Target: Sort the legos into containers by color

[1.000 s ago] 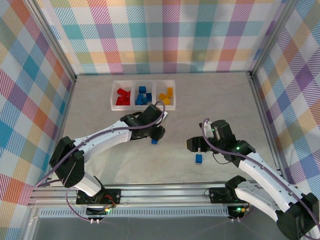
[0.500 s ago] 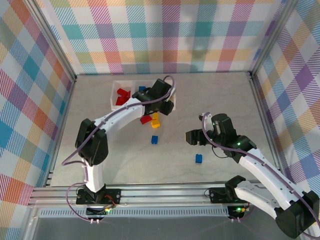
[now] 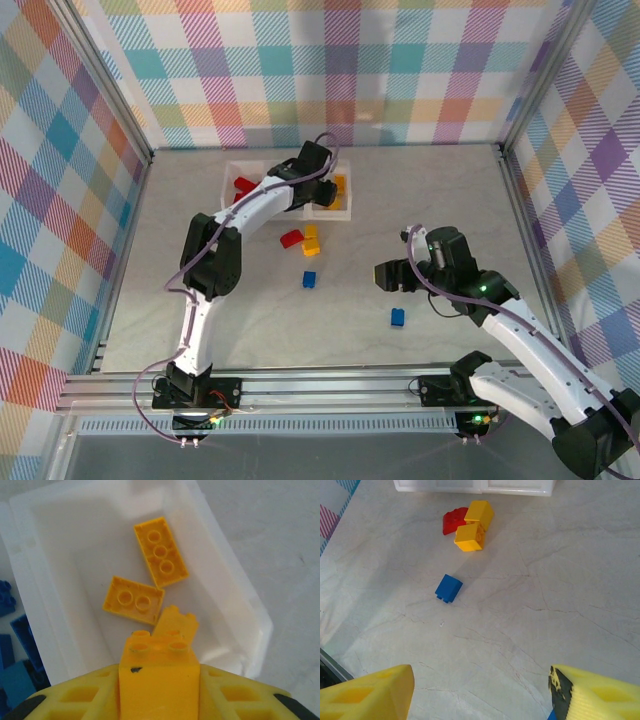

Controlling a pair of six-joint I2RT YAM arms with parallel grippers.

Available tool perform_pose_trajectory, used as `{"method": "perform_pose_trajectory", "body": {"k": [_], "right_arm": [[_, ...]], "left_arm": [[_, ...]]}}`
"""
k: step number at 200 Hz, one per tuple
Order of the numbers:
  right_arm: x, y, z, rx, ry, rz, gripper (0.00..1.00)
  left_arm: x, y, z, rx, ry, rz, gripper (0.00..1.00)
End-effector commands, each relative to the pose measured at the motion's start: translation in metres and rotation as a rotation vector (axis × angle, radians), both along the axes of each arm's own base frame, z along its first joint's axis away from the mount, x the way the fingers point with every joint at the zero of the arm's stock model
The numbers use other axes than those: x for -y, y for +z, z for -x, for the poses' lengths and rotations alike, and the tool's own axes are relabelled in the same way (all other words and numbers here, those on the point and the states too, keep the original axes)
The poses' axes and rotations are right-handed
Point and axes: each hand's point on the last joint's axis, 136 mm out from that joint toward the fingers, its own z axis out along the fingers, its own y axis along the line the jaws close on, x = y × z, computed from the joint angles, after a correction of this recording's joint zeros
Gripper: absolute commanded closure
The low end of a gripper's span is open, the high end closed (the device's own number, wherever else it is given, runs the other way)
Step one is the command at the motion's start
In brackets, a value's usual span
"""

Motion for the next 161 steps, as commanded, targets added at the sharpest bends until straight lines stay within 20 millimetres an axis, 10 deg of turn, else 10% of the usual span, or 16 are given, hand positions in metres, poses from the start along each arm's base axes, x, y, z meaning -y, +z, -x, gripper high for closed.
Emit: {"method": "perform_pose_trajectory", "body": {"k": [1, 64, 161], "right_arm": [[0.001, 0.012, 0.001, 0.015, 0.011, 0.005, 0.28], [-0.003, 0.004, -0.004, -0.011, 0.011, 0.018, 0.28], [0.043, -0.100, 0.033, -0.295, -0.278, 0.149, 0.31]], "left_arm": [[0.010, 0.019, -0.021, 0.053, -0.008, 0.067, 0.58], [-0.004, 0.054, -0.004, 0.090, 0.017, 0.093, 0.47], [-0.060, 0.069, 0.137, 0.022, 0.062, 0.260, 0.45]]}}
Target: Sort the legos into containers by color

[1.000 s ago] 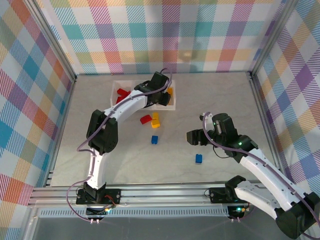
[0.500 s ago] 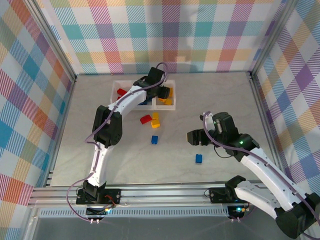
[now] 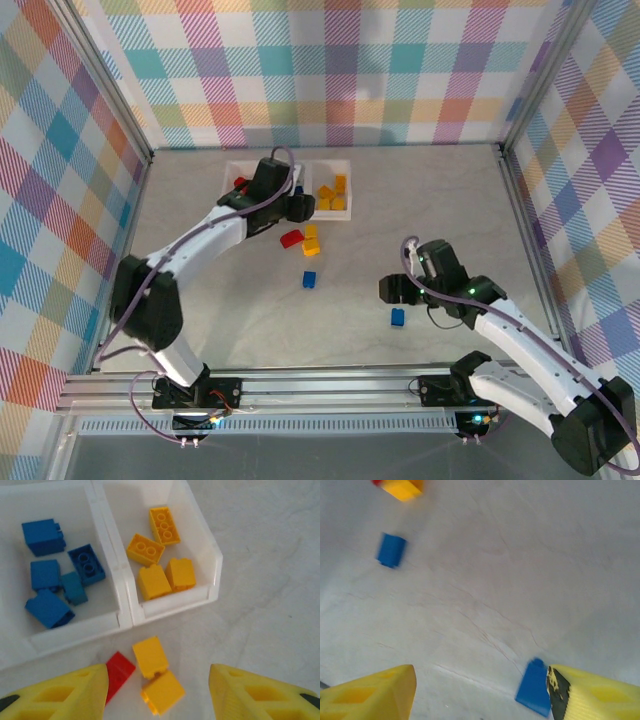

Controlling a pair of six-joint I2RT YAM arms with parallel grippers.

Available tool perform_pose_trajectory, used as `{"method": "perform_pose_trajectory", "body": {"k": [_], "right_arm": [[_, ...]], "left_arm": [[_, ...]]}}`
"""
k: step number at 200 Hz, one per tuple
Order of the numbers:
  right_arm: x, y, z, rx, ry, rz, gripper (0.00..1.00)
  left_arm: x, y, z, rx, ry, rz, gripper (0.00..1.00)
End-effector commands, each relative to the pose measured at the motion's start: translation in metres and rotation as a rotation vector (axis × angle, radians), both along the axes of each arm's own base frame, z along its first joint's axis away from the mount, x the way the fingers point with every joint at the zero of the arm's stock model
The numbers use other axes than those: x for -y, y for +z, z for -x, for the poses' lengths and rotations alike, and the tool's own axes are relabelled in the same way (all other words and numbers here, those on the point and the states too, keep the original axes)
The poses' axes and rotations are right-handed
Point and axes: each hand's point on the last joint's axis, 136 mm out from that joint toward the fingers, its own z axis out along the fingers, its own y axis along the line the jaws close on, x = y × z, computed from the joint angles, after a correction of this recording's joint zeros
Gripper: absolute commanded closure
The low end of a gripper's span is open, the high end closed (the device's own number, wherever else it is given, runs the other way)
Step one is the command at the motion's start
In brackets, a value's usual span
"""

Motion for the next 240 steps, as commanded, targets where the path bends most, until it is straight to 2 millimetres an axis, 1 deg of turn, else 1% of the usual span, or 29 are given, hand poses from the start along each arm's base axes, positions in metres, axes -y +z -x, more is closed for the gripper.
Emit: {"method": "perform_pose_trajectory", "body": {"k": [1, 15, 30, 50, 84, 115, 152, 196, 220, 240], "right_arm": [[0.019, -0.025, 0.014, -0.080, -0.141, 0.053, 0.31], [0.022, -0.037, 0.020, -0.097, -0.167, 0.081, 0.32], [0.015, -0.044, 0.020, -0.110, -0.163, 0.076, 0.34], [0.021, -0.051, 0.017, -0.103, -0.195, 0.178, 0.37], [0.024, -0.067, 0.016, -0.144, -0.233, 0.233, 0.40], [0.015, -0.075, 0.012, -0.142, -0.203, 0.228, 0.41], [0.007, -0.079, 0.006, -0.151, -0.172, 0.243, 0.45], [0.008, -0.090, 0.007, -0.182, -0.173, 0.277, 0.50], [0.009, -0.091, 0.008, -0.186, -0.172, 0.287, 0.55], [0.008, -0.092, 0.008, -0.185, -0.166, 0.282, 0.59]], "left_arm": [[0.000, -0.001, 0.029, -0.030, -0.017, 0.085, 0.45], [-0.003, 0.001, 0.045, -0.026, -0.027, 0.117, 0.45], [-0.010, 0.000, 0.060, -0.021, -0.017, 0.121, 0.45], [-0.018, -0.001, 0.074, -0.025, 0.004, 0.141, 0.45], [-0.023, 0.004, 0.097, -0.020, -0.002, 0.161, 0.44], [-0.029, 0.011, 0.105, -0.007, 0.003, 0.138, 0.44], [-0.030, 0.014, 0.109, -0.009, -0.004, 0.131, 0.44], [-0.034, 0.022, 0.114, 0.018, 0.005, 0.123, 0.44], [-0.037, 0.024, 0.116, 0.019, 0.009, 0.114, 0.44], [-0.039, 0.029, 0.118, 0.033, 0.016, 0.111, 0.44]]}}
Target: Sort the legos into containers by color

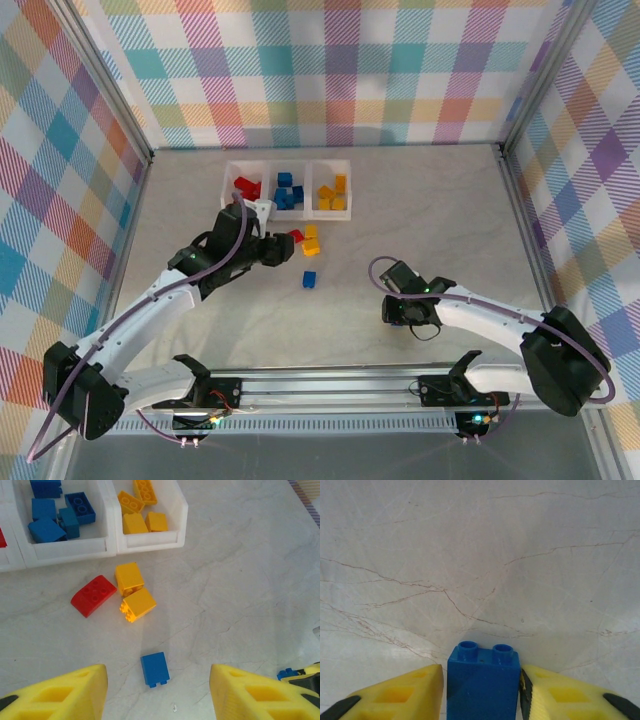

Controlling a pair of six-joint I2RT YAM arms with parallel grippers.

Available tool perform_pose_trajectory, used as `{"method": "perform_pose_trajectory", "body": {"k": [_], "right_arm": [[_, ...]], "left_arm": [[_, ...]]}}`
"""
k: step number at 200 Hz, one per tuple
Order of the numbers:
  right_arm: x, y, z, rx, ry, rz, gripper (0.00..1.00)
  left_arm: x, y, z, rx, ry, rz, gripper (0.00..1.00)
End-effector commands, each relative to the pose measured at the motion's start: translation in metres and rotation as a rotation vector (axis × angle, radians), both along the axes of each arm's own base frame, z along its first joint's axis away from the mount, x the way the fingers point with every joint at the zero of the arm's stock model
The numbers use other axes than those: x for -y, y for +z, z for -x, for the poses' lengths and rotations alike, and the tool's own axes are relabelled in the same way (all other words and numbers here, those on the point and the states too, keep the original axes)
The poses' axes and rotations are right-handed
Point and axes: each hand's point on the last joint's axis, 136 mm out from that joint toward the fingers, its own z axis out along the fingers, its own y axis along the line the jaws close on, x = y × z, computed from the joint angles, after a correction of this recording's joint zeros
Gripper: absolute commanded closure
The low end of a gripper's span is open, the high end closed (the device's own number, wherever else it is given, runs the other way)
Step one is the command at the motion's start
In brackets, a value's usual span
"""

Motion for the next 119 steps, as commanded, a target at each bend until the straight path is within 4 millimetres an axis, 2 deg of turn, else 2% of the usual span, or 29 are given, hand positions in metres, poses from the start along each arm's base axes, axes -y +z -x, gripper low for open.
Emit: {"method": "perform_pose_trajectory", "body": {"k": [1, 41, 63, 90, 119], "right_arm": [[-0.005, 0.005, -0.006, 0.024, 0.012, -0.005, 0.59], [-0.009, 0.001, -0.005, 0.000, 0.030, -0.007, 0.63], [-0.012, 0.005, -0.009, 0.012, 0.047, -0.013, 0.66], [-0.026, 0.029, -0.025, 0.077, 0.092, -0.042, 0.66], [-0.051, 0.062, -0.052, 0.161, 0.159, -0.072, 0.66]], "left_arm": [[-0.005, 0.008, 0.006, 0.016, 0.011, -0.014, 0.44], [-0.012, 0.018, 0.011, 0.040, 0.022, -0.016, 0.44], [-0.014, 0.023, 0.014, 0.050, 0.021, -0.008, 0.44], [-0.017, 0.027, 0.017, 0.067, 0.031, -0.008, 0.44], [-0.021, 0.016, 0.018, 0.060, 0.053, -0.005, 0.43]]}}
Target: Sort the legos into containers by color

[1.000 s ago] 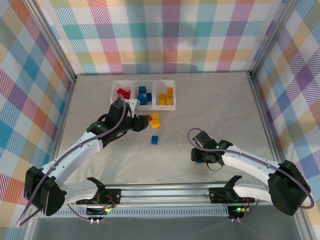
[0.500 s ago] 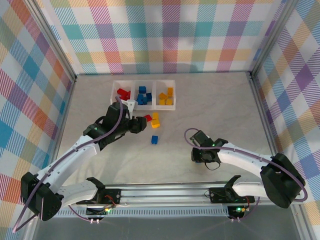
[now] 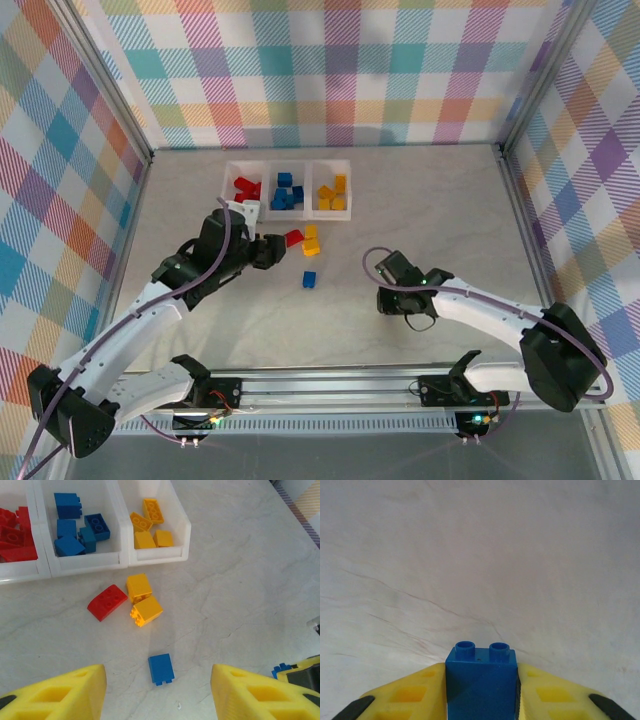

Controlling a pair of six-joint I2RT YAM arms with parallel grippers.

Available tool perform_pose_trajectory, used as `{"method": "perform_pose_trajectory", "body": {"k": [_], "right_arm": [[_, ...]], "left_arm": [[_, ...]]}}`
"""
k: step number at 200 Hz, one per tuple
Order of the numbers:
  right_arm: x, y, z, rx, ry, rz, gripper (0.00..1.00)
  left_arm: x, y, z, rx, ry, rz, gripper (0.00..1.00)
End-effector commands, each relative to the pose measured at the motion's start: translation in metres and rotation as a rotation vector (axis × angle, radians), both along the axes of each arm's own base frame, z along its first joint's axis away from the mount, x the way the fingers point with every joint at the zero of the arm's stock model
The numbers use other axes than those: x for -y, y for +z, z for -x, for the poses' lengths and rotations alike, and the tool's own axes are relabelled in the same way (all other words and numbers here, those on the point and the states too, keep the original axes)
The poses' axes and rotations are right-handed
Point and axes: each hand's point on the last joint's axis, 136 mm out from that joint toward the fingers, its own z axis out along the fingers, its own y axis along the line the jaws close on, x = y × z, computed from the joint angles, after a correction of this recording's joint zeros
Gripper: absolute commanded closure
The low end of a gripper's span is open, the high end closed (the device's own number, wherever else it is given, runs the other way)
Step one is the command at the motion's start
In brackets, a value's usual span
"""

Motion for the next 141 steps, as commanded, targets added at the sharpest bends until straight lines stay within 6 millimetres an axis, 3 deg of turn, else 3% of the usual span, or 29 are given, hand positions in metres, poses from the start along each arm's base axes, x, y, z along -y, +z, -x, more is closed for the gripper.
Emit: {"method": "perform_pose_trajectory", "body": {"k": [1, 45, 92, 111, 141], "right_arm": [[-0.027, 0.034, -0.027, 0.091, 0.084, -0.040, 0.66], [-0.093, 0.091, -0.081, 0.234, 0.222, -0.162, 0.66], [-0.170, 0.156, -0.146, 0.367, 0.363, -0.302, 0.66], [-0.193, 0.171, -0.172, 0.406, 0.393, -0.313, 0.66], [-0.216, 0.174, -0.209, 0.443, 0.412, -0.318, 0.66]], "left_arm": [[-0.004, -0.007, 0.004, -0.003, 0.017, -0.006, 0.43], [-0.008, -0.014, 0.003, 0.001, 0.042, -0.014, 0.44], [-0.015, -0.006, 0.004, 0.022, 0.065, -0.027, 0.44], [-0.018, -0.005, 0.006, 0.022, 0.071, -0.028, 0.44], [-0.021, -0.004, 0.009, 0.021, 0.084, -0.030, 0.44]]}}
